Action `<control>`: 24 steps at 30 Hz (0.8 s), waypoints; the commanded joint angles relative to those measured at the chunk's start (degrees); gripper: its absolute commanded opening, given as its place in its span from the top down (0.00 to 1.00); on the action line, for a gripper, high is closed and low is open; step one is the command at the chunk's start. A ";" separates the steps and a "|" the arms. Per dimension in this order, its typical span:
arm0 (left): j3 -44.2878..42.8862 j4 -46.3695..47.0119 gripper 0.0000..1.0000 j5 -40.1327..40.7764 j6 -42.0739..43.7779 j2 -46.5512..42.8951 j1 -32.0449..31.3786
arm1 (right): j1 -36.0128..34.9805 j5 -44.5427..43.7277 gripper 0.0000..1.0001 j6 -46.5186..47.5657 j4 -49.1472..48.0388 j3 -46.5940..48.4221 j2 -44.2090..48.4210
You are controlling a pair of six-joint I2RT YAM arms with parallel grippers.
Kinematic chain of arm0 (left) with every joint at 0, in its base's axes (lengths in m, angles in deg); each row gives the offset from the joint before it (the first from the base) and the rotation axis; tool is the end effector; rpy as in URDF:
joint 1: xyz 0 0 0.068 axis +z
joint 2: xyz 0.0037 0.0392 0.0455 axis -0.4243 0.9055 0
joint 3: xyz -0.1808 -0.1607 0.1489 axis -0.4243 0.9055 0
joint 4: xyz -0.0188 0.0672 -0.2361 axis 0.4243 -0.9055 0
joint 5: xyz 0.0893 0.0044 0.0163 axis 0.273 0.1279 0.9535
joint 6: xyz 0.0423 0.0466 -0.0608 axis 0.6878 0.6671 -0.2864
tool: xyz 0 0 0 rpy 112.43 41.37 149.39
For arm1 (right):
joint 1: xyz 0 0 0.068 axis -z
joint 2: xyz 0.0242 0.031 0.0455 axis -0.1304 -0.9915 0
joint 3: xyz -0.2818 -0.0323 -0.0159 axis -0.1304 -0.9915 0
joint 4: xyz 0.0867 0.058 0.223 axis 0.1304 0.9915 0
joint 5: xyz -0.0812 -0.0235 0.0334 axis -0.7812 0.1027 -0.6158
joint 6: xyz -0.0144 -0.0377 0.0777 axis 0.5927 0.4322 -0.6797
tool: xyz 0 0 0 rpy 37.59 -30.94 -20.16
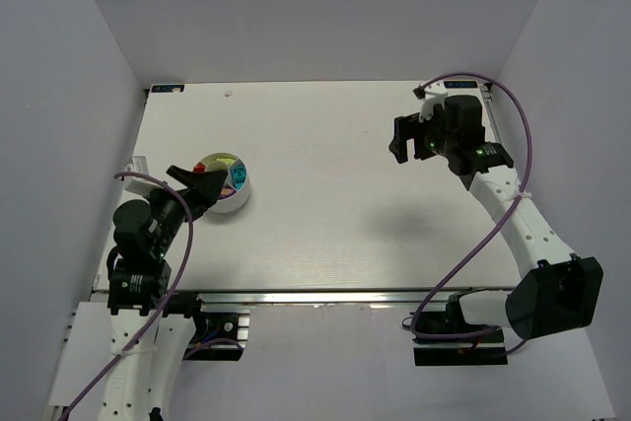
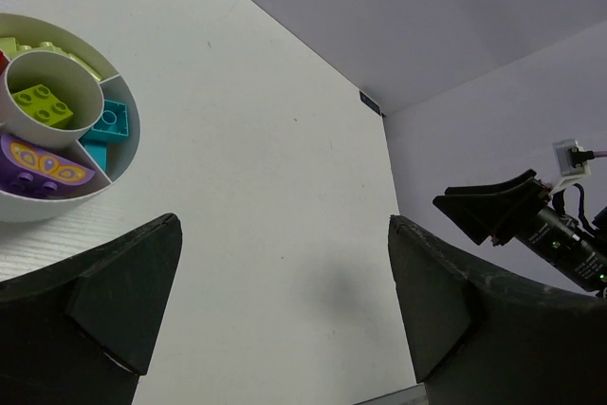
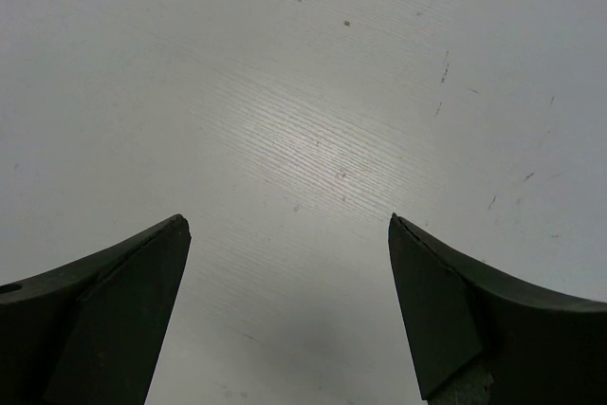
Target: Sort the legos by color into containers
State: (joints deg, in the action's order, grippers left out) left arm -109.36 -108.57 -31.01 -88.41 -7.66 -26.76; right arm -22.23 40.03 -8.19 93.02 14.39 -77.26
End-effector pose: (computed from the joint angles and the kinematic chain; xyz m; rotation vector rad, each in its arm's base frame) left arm 0.1226 -0.0207 0.3240 -0.5417 1.7143 -0.8192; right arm 0.2975 0.0918 0.3399 -0.4455 2.0132 0.2848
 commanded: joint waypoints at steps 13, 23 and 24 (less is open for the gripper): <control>-0.05 -1.65 0.02 -0.28 -0.33 -2.53 0.16 | 0.06 -2.35 0.11 1.04 -3.09 -4.07 3.99; -1.80 -4.20 0.02 -1.15 0.46 -3.06 0.16 | -0.02 -3.23 0.11 1.75 -2.21 -3.98 4.69; -1.89 -4.46 0.02 -1.16 0.72 -2.98 0.24 | 0.06 -3.41 0.11 1.75 -2.21 -4.07 4.78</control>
State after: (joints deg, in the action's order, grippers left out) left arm -109.38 -111.50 -31.19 -88.59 -10.58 -26.76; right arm -22.23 37.58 -7.23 92.01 10.02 -74.25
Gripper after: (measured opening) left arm 0.982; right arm 0.895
